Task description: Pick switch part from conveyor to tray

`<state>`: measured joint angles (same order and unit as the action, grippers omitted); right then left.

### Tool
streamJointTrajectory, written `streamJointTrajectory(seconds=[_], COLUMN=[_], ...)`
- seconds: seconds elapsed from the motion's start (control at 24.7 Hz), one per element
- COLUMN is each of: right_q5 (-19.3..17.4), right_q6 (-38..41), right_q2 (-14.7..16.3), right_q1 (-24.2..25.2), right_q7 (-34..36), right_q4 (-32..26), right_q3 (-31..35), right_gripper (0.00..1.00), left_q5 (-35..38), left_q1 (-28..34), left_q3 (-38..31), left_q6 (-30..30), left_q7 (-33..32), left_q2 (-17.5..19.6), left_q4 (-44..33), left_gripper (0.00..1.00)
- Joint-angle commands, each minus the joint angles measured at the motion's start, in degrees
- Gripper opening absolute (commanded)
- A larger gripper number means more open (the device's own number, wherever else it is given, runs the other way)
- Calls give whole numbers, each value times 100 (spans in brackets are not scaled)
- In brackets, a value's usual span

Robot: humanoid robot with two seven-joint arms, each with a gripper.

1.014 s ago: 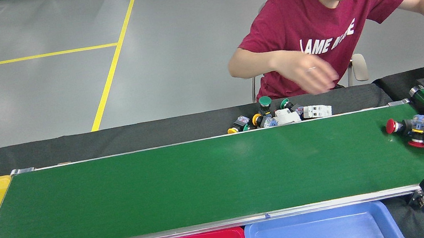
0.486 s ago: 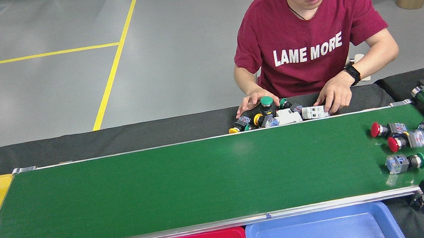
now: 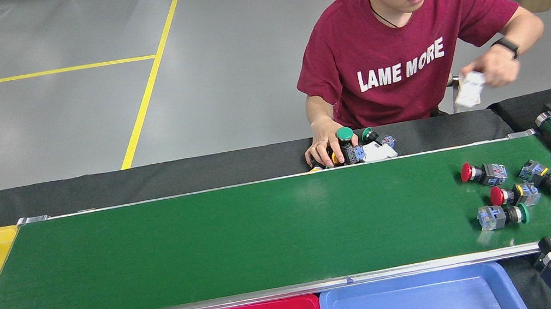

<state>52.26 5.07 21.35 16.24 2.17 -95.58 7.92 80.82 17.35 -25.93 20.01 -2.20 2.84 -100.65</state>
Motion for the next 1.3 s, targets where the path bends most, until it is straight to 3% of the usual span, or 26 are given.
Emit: streamJointTrajectory(seconds=[0.0, 0.16, 0.24, 0.49, 0.69, 0.81, 0.89, 0.93, 1.09, 1.26], right_q5=[109, 328, 346, 293, 276, 153, -137, -261, -322, -331], right_q6=[-366, -726, -884, -981, -972, -841, -533, -357, -50, 276], right_q2=[44, 36, 27, -43, -122, -122, -79, -61, -8, -26], right_q1=[-393, -1526, -1948, -2599, -2907, -3021, -3039, -3047, -3065, -3021], right_q7=[-199, -515, -524, -612, -805, -823, -779, -762, -665, -665], right_q4=[118, 1014, 1401, 1937, 2377, 2579, 2614, 2623, 2614, 2412], right_q3=[-388, -1662, -1996, -2075, -2084, -2084, -2084, -2049, -1979, -1908], right_gripper=[98, 98, 98, 97, 88, 66, 45, 40, 31, 30], left_q5=[-5, -5, -5, -14, -5, -14, -14, -14, -14, -14], left_q1=[-39, -39, -39, -21, -21, -21, -21, -21, -12, 14], left_q3=[-9, -44, -53, -70, -79, -79, -79, -79, -97, -123], left_q6=[3, -6, -6, -6, -6, -6, 3, -6, -6, -14], left_q7=[18, 18, 18, 18, 18, 18, 18, 18, 18, 18], left_q2=[59, 59, 59, 67, 85, 138, 147, 147, 147, 147], left_q4=[-51, -60, -60, -86, -95, -86, -95, -95, -104, -86], left_gripper=[100, 100, 100, 100, 100, 100, 100, 100, 100, 100])
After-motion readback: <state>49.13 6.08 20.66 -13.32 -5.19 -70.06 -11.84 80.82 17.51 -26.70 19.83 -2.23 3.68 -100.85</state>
